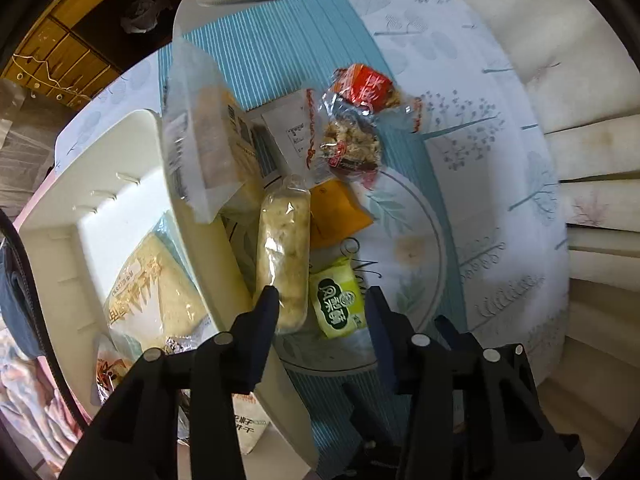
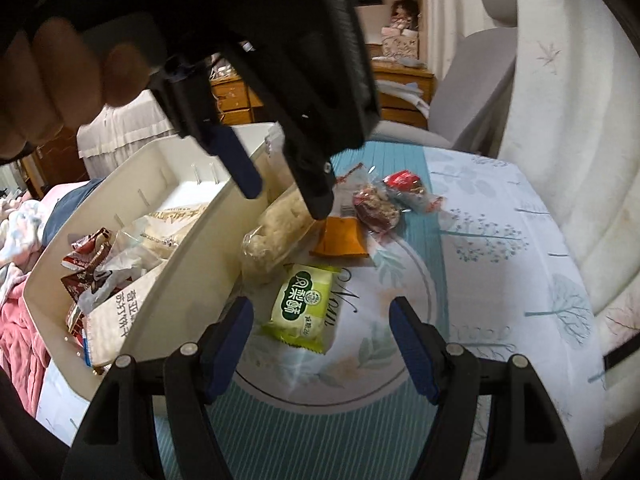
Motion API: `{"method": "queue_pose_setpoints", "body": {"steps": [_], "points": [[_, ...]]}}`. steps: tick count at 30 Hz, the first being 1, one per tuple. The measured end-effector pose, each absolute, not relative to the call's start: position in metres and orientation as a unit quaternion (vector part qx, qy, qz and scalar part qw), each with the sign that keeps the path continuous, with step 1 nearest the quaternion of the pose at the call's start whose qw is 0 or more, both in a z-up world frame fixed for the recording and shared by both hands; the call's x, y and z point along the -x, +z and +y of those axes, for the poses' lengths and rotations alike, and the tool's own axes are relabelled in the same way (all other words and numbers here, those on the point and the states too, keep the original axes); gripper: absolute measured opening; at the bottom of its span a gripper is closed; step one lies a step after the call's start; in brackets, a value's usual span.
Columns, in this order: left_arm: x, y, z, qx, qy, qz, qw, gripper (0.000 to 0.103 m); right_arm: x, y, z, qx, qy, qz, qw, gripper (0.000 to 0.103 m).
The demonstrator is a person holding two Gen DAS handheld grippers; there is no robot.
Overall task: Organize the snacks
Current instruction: 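Move both open grippers back toward the snacks on the plate, then grasp the clear puffed-rice bag with the left gripper while the right grasps the green pack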
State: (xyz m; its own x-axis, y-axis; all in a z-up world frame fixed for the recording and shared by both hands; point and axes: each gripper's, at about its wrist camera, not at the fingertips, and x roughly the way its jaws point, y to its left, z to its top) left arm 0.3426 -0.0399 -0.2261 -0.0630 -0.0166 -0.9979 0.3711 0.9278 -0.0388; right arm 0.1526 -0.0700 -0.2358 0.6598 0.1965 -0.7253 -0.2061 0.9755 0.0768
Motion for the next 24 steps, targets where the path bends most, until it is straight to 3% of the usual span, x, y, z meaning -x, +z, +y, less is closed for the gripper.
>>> {"method": "queue_pose_setpoints", "body": {"steps": [12, 21, 24], "points": [[-0.347, -0.247, -0.064, -0.181, -0.136, 0.717, 0.660, 0.035, -0.170, -0.266, -0.056, 0.010, 0.135, 0.408, 0.903, 0.070], [-0.342, -0.251, -0.084, -0.191, -0.149, 0.721, 0.650, 0.035, -0.178, -0.278, -0.046, 0.014, 0.136, 0.427, 0.894, 0.058], [-0.345, -0.252, -0.079, -0.171, -0.157, 0.727, 0.646, 0.035, -0.179, -0.282, -0.046, 0.014, 0.133, 0.436, 0.890, 0.048]]}}
